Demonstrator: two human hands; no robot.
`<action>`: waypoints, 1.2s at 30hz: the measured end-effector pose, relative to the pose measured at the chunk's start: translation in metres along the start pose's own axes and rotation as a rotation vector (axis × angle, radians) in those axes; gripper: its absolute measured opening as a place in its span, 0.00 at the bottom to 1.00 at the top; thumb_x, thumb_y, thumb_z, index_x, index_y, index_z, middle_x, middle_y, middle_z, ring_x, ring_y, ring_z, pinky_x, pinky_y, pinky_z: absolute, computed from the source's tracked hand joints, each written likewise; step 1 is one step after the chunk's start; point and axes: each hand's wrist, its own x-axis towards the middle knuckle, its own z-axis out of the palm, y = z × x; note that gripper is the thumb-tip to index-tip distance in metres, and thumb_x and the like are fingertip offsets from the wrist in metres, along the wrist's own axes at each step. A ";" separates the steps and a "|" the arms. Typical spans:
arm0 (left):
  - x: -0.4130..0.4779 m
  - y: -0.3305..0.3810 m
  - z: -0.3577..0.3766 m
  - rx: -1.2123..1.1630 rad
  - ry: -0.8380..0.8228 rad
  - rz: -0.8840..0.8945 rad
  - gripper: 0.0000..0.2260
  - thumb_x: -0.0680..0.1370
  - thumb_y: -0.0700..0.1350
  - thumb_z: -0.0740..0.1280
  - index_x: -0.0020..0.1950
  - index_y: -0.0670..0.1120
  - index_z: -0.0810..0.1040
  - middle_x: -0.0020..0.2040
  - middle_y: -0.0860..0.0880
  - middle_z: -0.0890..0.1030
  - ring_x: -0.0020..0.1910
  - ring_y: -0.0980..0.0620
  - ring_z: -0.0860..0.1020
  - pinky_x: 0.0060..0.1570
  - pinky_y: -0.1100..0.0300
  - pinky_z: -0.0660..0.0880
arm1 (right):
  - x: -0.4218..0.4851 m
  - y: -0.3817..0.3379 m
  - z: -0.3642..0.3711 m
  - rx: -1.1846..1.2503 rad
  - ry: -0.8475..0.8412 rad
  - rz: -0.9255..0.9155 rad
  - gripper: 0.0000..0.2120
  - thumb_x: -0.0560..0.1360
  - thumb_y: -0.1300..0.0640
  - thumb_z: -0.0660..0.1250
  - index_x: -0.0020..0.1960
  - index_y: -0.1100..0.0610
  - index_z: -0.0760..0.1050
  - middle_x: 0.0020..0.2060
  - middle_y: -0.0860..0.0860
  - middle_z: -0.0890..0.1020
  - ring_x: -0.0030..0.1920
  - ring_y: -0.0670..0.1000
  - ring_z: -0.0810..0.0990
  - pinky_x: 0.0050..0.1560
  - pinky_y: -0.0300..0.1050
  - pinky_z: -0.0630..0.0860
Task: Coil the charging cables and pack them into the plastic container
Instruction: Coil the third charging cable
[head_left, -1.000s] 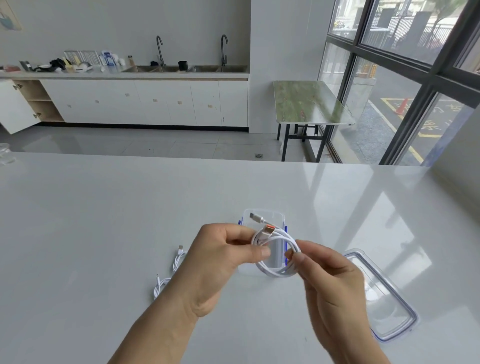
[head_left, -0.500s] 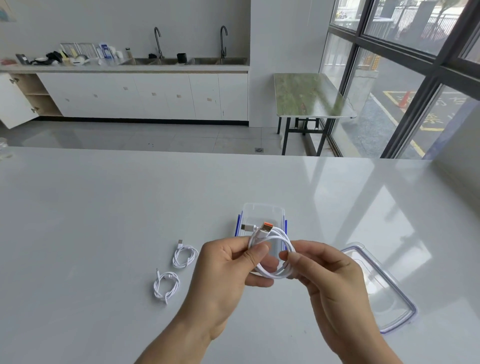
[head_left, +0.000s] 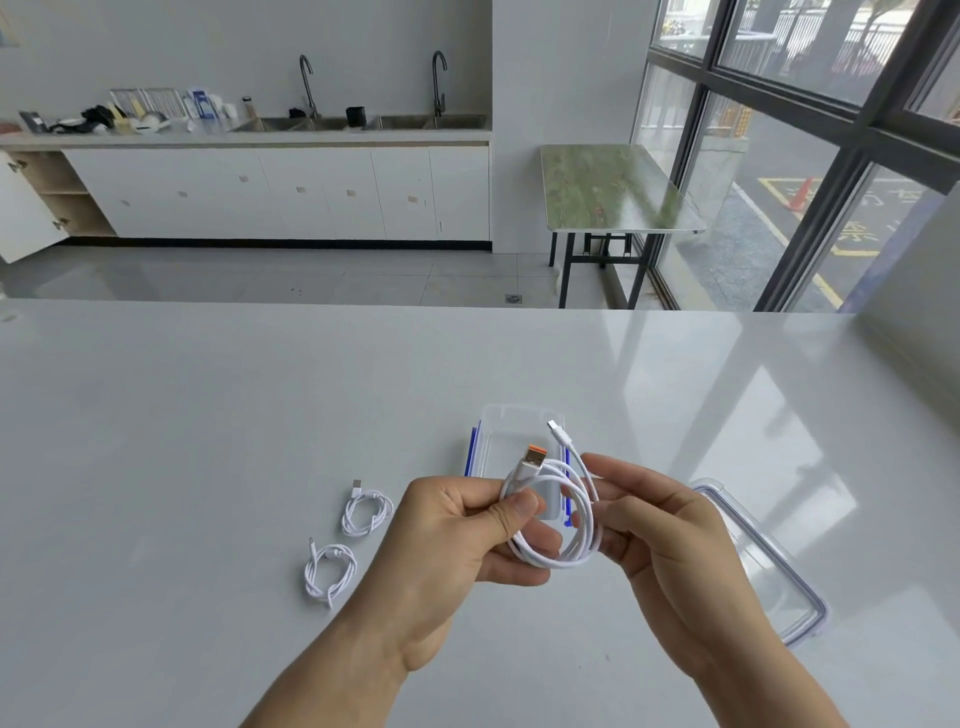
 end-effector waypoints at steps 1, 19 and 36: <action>0.000 0.000 0.000 0.002 -0.013 -0.011 0.09 0.78 0.38 0.69 0.41 0.40 0.87 0.40 0.35 0.86 0.37 0.42 0.83 0.37 0.54 0.82 | 0.000 -0.002 0.000 -0.060 -0.026 -0.005 0.15 0.74 0.74 0.62 0.51 0.64 0.85 0.47 0.69 0.85 0.43 0.61 0.82 0.46 0.53 0.79; 0.011 -0.006 0.001 0.080 -0.028 -0.070 0.08 0.78 0.43 0.70 0.45 0.43 0.88 0.39 0.37 0.85 0.37 0.44 0.84 0.38 0.54 0.83 | 0.011 -0.001 -0.013 -0.168 -0.233 -0.080 0.10 0.77 0.64 0.67 0.57 0.56 0.81 0.39 0.62 0.81 0.35 0.57 0.74 0.35 0.46 0.73; 0.015 -0.017 0.006 0.077 0.074 -0.094 0.08 0.79 0.38 0.69 0.43 0.36 0.84 0.40 0.33 0.85 0.37 0.40 0.85 0.37 0.52 0.84 | -0.003 0.027 0.010 -0.820 0.248 -0.866 0.06 0.74 0.63 0.70 0.47 0.55 0.83 0.53 0.49 0.84 0.53 0.51 0.82 0.48 0.37 0.76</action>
